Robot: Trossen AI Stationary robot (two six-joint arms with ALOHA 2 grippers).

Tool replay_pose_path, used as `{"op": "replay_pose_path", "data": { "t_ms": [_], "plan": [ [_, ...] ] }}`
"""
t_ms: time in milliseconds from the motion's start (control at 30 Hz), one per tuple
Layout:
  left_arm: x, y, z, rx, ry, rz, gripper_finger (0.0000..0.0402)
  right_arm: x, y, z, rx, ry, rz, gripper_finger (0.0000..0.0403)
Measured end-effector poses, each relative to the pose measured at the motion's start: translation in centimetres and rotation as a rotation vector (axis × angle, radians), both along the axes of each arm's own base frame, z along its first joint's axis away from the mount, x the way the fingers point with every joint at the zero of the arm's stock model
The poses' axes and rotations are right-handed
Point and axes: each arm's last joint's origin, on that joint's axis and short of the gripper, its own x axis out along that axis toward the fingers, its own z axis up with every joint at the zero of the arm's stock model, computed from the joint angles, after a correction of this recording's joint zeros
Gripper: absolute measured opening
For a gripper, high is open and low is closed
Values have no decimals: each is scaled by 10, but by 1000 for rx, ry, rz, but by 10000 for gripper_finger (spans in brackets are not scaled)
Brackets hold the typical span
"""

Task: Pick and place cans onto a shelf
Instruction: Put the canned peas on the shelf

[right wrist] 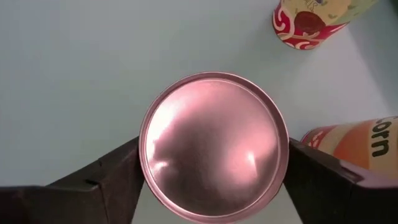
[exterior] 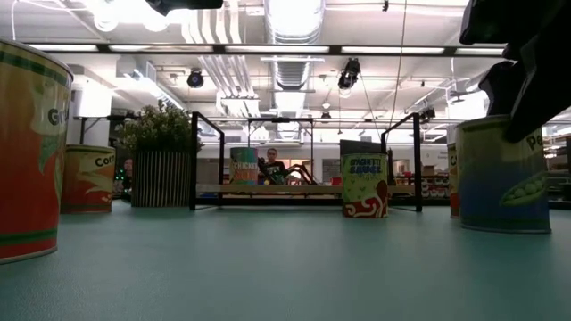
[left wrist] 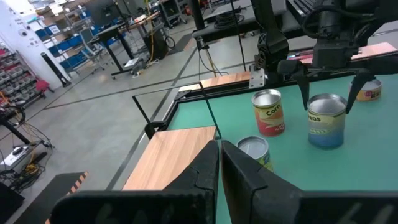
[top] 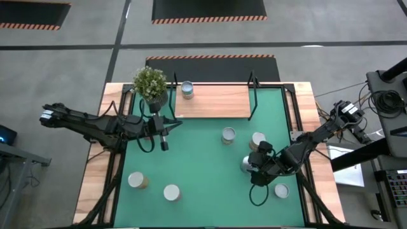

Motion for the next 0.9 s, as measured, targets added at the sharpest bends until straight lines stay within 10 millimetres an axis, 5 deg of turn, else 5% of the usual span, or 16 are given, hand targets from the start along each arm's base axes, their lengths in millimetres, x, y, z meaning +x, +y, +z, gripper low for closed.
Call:
{"op": "replay_pose_path", "data": {
  "t_ms": [267, 567, 900],
  "plan": [
    [0, 0, -4, 35, 21, -7, 0, 3, 1, 16, 46, -52, -11, 300],
    [-1, 0, -14, 192, 103, -42, 0, 40, -2, 72, 34, -136, 10, 323],
    [-7, -1, -35, 301, 207, -164, 0, 88, -35, 138, 47, -133, -45, 314]
  ]
}}
